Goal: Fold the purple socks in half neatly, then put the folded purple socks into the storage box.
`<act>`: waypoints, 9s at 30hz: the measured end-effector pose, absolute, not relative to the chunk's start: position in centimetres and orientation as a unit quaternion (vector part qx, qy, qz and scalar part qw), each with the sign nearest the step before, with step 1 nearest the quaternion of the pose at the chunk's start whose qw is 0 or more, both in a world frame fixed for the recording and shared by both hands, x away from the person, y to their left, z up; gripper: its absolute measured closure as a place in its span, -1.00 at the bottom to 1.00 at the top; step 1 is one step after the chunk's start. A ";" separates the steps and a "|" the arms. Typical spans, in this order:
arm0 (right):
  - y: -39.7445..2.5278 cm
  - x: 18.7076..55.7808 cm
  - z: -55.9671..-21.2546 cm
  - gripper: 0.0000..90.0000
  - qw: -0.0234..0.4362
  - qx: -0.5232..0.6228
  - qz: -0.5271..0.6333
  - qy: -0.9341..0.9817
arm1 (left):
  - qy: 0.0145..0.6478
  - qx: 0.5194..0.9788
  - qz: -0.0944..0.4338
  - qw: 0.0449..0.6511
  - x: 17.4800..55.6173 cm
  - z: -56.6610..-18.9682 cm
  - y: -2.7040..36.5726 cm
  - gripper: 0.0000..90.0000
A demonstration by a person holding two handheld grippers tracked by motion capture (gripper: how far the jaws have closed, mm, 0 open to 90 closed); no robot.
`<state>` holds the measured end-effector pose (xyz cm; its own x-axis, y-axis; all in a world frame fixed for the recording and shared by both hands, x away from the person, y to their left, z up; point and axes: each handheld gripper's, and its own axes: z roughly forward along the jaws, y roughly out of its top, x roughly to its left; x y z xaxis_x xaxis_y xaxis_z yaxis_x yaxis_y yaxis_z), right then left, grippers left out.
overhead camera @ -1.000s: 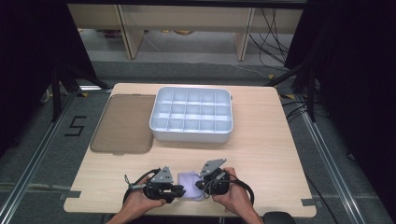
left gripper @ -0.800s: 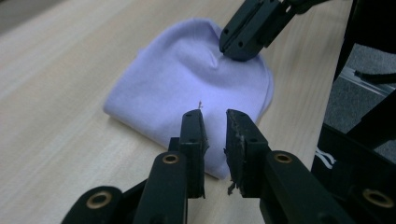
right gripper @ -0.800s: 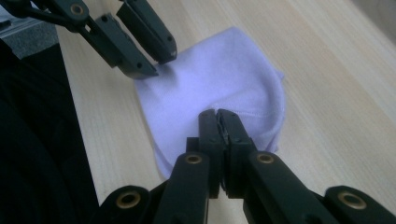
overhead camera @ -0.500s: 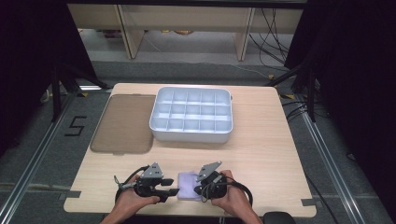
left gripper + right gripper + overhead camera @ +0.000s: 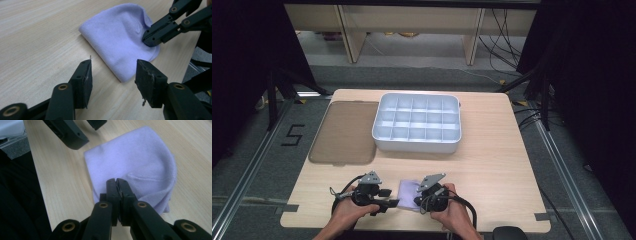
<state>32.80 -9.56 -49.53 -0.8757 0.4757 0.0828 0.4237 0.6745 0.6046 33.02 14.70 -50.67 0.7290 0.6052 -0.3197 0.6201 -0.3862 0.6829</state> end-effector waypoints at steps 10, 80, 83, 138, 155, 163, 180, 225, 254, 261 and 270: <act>-9.5 32.7 -49.6 0.97 0.041 0.242 0.327 0.913 | 0.352 0.841 -0.013 0.410 33.4 -51.4 13.5 0.33; -11.7 34.4 -48.7 0.98 0.049 0.265 0.337 0.902 | 0.283 0.857 0.072 0.424 31.9 -48.6 12.8 0.85; -10.9 34.6 -49.6 0.98 0.044 0.261 0.324 0.908 | 0.276 0.857 0.075 0.428 31.8 -48.5 12.4 0.85; -9.6 36.9 -48.6 0.99 0.056 0.261 0.331 0.905 | 0.257 0.864 0.021 0.432 31.3 -49.5 9.6 0.79; -10.1 35.8 -48.6 0.99 0.048 0.264 0.332 0.904 | 0.270 0.866 0.045 0.418 31.5 -50.5 10.7 0.79; -10.8 35.7 -48.3 0.73 0.048 0.266 0.342 0.900 | 0.249 0.884 0.063 0.390 31.5 -50.4 10.6 0.79; -10.5 39.2 -48.1 0.05 -0.012 0.248 0.324 0.913 | 0.242 0.888 0.061 0.386 31.9 -50.2 10.7 0.78; -10.2 39.1 -49.6 0.62 -0.069 0.281 0.332 0.898 | 0.274 0.872 0.054 0.402 31.5 -49.5 13.3 0.02; -10.4 37.2 -47.0 0.64 -0.020 0.266 0.333 0.904 | 0.364 0.850 0.096 0.368 31.4 -50.2 18.6 -0.47; -10.6 37.2 -46.5 0.64 -0.012 0.264 0.335 0.904 | 0.376 0.844 0.099 0.371 31.4 -50.3 18.7 -0.48; -10.8 36.8 -44.8 0.64 0.010 0.249 0.346 0.905 | 0.367 0.844 0.093 0.380 31.5 -49.9 18.8 -0.51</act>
<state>36.81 -10.77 -44.84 -0.8760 0.4571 0.1540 0.4431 0.6367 0.6311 31.50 18.83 -49.93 0.7131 0.6903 -0.1222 0.5490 -0.4415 0.7098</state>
